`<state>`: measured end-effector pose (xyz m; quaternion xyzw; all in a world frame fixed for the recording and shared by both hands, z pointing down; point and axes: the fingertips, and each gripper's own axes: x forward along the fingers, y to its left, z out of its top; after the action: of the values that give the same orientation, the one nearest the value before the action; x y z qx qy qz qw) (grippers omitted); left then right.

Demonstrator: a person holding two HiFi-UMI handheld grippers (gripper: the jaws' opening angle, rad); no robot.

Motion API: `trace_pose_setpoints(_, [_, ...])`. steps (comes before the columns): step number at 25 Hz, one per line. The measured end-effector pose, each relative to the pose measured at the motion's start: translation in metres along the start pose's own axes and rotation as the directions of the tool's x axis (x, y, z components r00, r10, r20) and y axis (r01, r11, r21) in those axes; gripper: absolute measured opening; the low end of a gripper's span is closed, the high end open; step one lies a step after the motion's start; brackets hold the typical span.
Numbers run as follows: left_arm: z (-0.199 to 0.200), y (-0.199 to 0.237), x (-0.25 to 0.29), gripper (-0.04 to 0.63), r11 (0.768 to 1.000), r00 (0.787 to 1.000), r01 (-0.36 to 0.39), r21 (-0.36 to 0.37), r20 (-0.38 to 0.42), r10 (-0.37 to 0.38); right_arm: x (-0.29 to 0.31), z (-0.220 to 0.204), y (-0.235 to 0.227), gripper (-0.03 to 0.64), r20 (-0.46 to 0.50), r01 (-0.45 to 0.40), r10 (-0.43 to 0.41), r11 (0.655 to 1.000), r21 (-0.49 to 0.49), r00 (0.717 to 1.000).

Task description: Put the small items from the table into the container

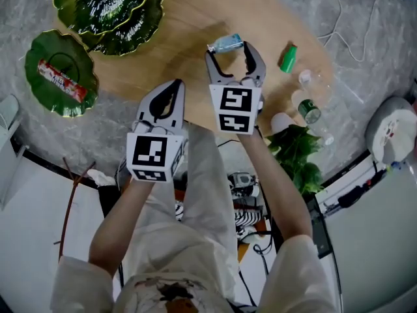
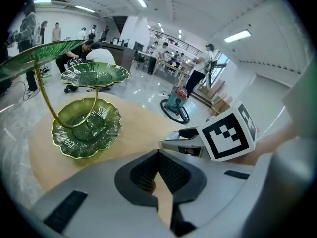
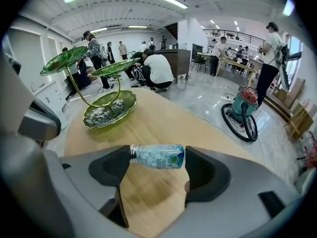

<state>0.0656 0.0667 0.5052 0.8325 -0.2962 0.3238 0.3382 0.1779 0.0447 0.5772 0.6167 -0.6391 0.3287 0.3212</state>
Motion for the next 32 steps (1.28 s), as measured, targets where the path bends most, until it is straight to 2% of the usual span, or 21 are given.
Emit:
trace_pose_setpoints(7, [0.009,0.001,-0.011,0.008,1.000,1.000,-0.020,-0.001,0.022,0.020,-0.019,0.015,0.012,0.359,0.019,-0.040,0.041,0.999,-0.014,0.999])
trace_pose_setpoints(17, [0.029,0.006,-0.030,0.008,0.999,0.998,-0.036,0.001,0.058,0.036,-0.049,0.056,0.035,0.359,0.096,-0.105,0.110,0.993,-0.052,0.989])
trace_pose_setpoints(26, [0.047,0.010,-0.042,0.008,0.998,0.995,-0.051,-0.029,0.087,0.053,-0.066,0.096,0.048,0.359,0.143,-0.152,0.155,0.988,-0.036,0.977])
trace_pose_setpoints(32, [0.060,0.017,-0.049,0.008,0.997,0.991,-0.061,-0.047,0.114,0.066,-0.071,0.123,0.057,0.359,0.180,-0.170,0.179,0.983,-0.064,0.967])
